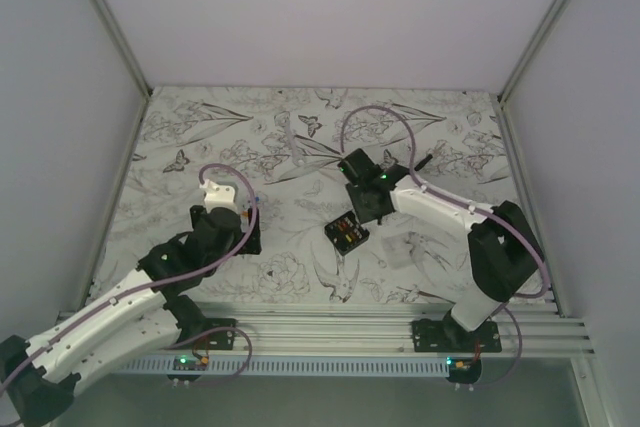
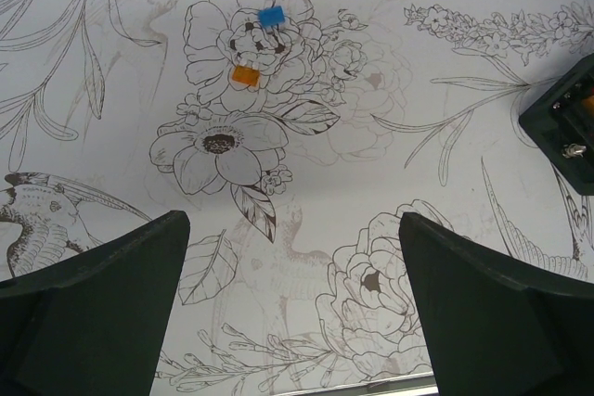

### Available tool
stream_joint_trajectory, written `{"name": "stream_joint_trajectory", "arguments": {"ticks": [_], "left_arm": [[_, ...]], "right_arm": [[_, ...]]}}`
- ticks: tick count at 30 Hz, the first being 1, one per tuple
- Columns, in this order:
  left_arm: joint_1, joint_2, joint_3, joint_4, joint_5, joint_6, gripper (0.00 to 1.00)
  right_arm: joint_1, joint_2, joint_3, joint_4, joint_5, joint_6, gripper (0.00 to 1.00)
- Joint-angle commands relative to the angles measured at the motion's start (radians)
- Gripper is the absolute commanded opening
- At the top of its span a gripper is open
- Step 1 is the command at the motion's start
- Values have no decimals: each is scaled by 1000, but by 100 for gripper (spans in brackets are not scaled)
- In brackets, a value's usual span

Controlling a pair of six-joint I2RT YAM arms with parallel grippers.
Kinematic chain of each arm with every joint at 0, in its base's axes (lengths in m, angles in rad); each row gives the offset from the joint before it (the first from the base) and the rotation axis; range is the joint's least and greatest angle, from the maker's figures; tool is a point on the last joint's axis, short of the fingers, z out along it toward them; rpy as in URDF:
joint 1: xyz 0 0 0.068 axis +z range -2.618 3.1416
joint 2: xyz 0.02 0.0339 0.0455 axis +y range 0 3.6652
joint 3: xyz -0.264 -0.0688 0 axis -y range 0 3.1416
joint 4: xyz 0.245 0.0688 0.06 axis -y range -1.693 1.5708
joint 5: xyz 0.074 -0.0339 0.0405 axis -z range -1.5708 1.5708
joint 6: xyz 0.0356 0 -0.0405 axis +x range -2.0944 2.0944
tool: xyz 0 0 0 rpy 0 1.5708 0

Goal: Snap on the fuse box
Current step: Adjust the fuse box base at the center of the board, then pick up the fuse from the center of the board.

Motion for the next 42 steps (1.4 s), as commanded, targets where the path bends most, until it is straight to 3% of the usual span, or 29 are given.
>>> {"name": "stream_joint_trajectory", "arguments": {"ticks": [1, 10, 24, 29, 36, 42], "left_arm": [[4, 20, -1, -25, 3, -7, 100], [8, 47, 5, -24, -5, -13, 100], [86, 231, 70, -13, 45, -35, 96], [139, 345, 115, 22, 86, -14, 92], [286, 613, 201, 112, 261, 86, 78], [364, 778, 286, 127, 356, 165, 64]], "right_arm": [[-80, -11, -73, 60, 19, -21, 41], [-106, 29, -150, 125, -73, -29, 40], [-73, -122, -244, 175, -214, -39, 42], [-73, -203, -279, 206, -43, -28, 44], [-75, -291, -396, 439, 6, -63, 55], [-77, -350, -495, 576, 20, -84, 73]]}}
